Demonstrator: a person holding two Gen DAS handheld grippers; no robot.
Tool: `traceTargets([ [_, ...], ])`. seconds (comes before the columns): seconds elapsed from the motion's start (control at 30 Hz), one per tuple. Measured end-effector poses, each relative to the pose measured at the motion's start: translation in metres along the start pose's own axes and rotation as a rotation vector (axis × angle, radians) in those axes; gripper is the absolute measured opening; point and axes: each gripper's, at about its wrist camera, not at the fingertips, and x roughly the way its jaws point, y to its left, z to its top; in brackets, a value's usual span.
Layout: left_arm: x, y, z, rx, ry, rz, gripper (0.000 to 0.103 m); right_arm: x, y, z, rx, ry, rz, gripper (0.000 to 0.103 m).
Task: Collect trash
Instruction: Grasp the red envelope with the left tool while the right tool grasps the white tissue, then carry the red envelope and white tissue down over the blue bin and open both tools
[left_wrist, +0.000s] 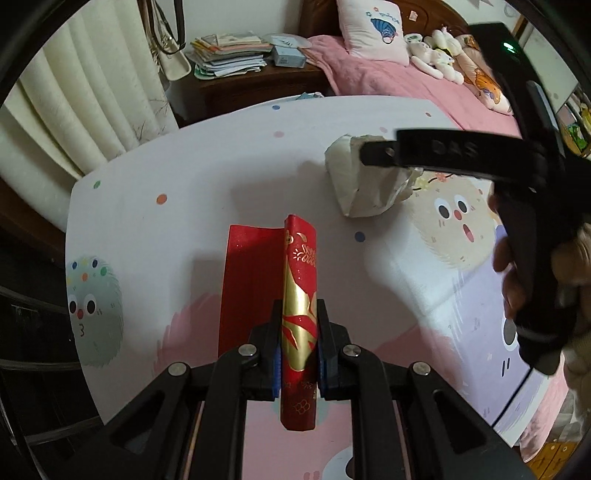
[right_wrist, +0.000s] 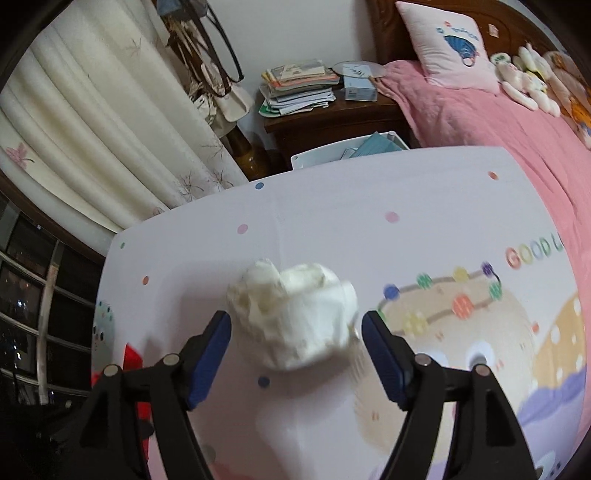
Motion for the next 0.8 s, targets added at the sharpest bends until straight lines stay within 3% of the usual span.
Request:
traceTargets([
  [0.27, 0.008, 0.003, 0.003, -0.018, 0.002, -0.009, 0.012, 0.030, 0.007, 0.009, -0.039, 0.049, -0.029, 0.073],
  [0.37, 0.007, 0.003, 0.002, -0.020, -0.001, -0.012, 0.012, 0.030, 0.008, 0.006, -0.056, 0.058, -0.018, 0.065],
  [0.5, 0.001, 0.001, 0.000, -0.022, -0.006, -0.020, 0.012, 0.020, 0.010, -0.004, -0.090, 0.075, -0.019, 0.052],
  [0.8, -0.037, -0.025, -0.023, -0.015, -0.041, -0.069, 0.012, -0.044, -0.012, -0.067, -0.026, 0.061, -0.011, 0.048],
])
